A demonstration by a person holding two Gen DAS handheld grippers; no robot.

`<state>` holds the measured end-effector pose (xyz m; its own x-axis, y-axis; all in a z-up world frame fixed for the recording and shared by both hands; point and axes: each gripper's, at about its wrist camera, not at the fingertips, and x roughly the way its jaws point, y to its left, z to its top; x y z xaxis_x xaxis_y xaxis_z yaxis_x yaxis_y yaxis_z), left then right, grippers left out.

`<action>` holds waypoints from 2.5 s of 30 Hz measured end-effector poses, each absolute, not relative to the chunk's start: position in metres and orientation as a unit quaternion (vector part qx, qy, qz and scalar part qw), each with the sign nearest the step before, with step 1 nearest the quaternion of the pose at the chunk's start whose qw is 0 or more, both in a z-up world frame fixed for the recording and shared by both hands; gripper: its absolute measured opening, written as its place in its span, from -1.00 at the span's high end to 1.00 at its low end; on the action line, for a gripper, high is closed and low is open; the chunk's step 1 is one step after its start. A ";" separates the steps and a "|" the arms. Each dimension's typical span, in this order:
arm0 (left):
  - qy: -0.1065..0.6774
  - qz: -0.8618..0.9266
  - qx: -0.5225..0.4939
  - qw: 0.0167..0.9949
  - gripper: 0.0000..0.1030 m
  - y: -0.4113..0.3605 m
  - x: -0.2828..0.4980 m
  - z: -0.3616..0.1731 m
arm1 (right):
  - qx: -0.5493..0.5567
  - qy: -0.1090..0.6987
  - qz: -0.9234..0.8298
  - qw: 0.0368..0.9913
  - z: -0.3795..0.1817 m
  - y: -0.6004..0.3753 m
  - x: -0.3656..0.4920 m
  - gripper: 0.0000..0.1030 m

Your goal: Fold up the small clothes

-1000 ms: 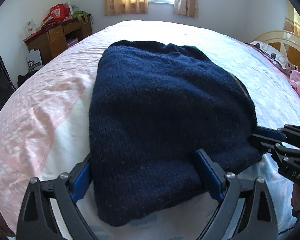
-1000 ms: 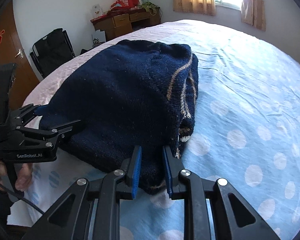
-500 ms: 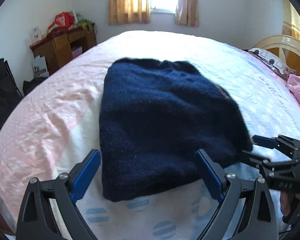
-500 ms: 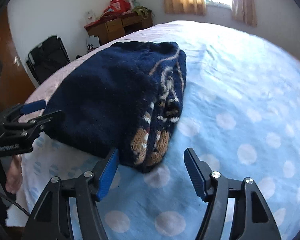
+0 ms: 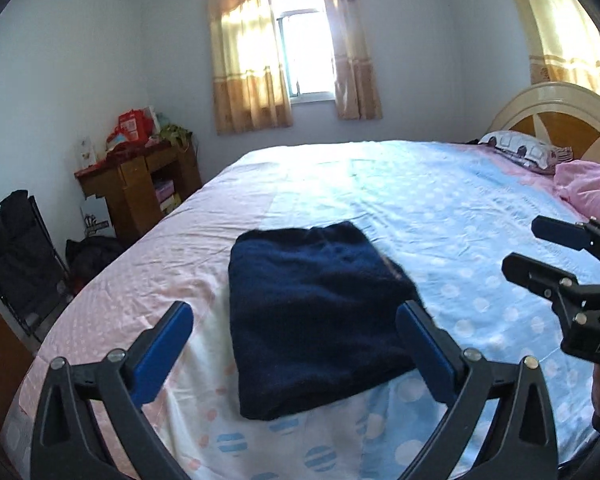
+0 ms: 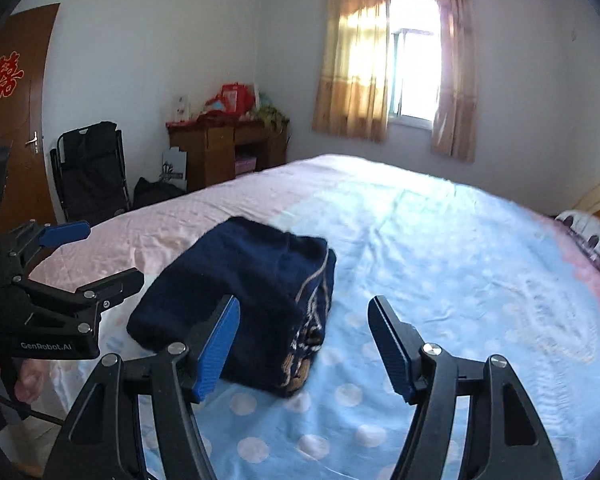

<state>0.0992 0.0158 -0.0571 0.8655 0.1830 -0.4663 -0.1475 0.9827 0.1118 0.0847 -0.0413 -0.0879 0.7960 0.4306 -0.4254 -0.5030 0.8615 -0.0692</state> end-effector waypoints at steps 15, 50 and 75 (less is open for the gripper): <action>0.229 0.094 0.032 0.968 -1.00 0.012 0.093 -0.052 | -0.064 0.195 0.234 0.950 -0.080 -0.055 0.073 -0.31; 0.233 0.093 0.027 0.968 -1.00 0.014 0.092 -0.053 | -0.062 0.193 0.240 0.950 -0.082 -0.046 0.066 -0.31; 0.211 0.108 -0.020 0.971 -1.00 0.025 0.088 -0.045 | -0.049 0.170 0.244 0.953 -0.077 -0.055 0.060 -0.31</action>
